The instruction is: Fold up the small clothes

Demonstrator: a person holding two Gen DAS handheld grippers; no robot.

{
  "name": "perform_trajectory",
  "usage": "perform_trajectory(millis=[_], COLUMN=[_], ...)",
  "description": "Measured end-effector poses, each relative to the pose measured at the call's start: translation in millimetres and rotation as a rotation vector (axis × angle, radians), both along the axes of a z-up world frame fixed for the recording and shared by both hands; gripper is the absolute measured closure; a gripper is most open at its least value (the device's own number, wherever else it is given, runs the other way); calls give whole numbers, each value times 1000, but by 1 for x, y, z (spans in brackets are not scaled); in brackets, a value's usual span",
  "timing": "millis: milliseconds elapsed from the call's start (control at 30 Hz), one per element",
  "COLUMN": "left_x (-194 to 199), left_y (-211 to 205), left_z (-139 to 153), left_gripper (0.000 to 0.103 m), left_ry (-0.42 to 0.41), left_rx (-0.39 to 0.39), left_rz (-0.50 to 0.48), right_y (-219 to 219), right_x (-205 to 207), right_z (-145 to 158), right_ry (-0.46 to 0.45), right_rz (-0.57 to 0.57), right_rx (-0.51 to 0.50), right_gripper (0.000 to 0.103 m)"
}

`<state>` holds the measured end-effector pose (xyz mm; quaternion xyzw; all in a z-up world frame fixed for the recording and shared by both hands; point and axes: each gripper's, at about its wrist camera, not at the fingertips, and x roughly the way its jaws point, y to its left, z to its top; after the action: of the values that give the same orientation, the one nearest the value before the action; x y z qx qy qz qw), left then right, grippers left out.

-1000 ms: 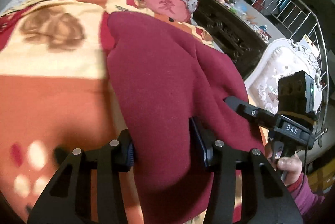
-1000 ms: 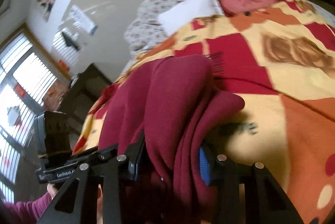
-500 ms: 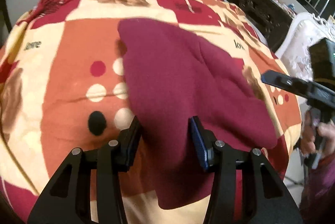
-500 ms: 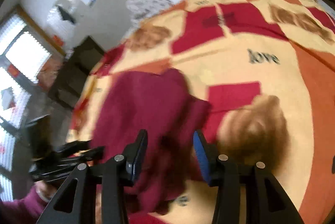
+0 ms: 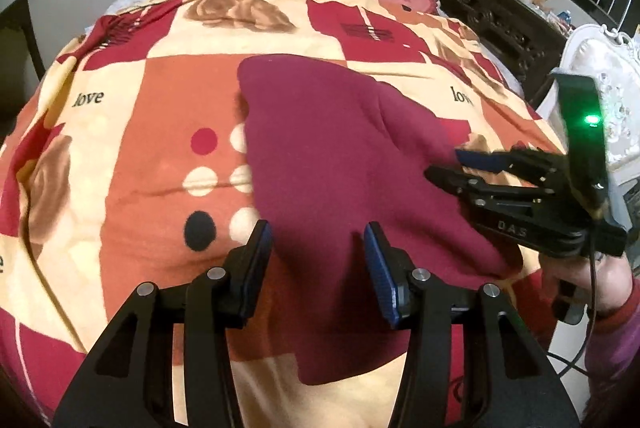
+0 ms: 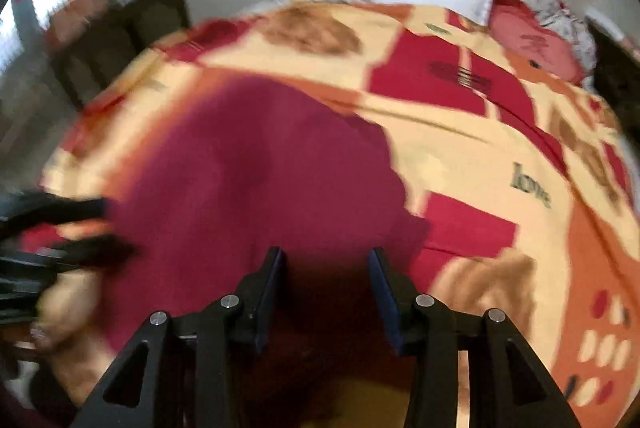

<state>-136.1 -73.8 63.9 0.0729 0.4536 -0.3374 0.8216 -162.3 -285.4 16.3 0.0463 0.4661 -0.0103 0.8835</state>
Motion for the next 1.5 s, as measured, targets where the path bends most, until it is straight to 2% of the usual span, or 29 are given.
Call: perform_trajectory(millis=[33, 67, 167, 367, 500, 600, 733, 967, 1033, 1100, 1167, 1500], left_x=[-1, -1, -3, -8, -10, -10, -11, -14, -13, -13, -13, -11], left_y=[-1, -1, -1, -7, -5, -1, -1, 0, 0, 0, 0, 0], left_z=[0, 0, 1, 3, 6, 8, 5, 8, 9, 10, 10, 11], left_gripper=[56, 56, 56, 56, 56, 56, 56, 56, 56, 56, 55, 55], left_ry=[-4, -8, -27, -31, -32, -27, 6, -15, -20, -21, -29, -28], left_rx=[-1, 0, 0, 32, 29, 25, 38, 36, 38, 36, 39, 41], left_rz=[6, 15, 42, 82, 116, 143, 128, 145, 141, 140, 144, 149], right_y=[-7, -9, -3, 15, 27, 31, 32, 33, 33, 34, 33, 31], right_x=[-3, -4, -14, -38, -50, -53, -58, -60, -60, -60, -60, -58], right_z=[0, 2, 15, 47, 55, 55, 53, 45, 43, 42, 42, 41], right_ry=[-7, -11, -27, -106, -140, -148, -147, -124, -119, -119, -120, -103], right_rz=[-22, -28, -25, -37, -77, -91, -108, -143, -144, -146, -148, -154], right_rx=[51, 58, 14, 21, 27, 34, 51, 59, 59, 61, 65, 66], right_gripper=[61, 61, 61, 61, 57, 57, 57, 54, 52, 42, 38, 37])
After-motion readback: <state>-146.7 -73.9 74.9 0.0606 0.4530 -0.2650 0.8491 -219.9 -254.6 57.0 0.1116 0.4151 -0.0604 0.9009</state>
